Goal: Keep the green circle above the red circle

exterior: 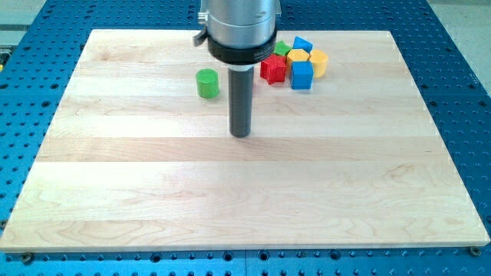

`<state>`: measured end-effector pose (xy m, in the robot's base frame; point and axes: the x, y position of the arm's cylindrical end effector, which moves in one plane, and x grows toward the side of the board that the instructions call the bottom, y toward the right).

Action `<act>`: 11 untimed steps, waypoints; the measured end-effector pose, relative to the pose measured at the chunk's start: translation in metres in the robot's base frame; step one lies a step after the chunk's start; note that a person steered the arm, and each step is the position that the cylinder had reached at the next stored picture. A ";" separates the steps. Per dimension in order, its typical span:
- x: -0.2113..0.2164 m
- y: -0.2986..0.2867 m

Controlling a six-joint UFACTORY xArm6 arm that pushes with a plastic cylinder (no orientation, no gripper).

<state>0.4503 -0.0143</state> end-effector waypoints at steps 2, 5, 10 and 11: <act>-0.038 -0.052; -0.062 -0.083; -0.140 -0.065; -0.169 -0.051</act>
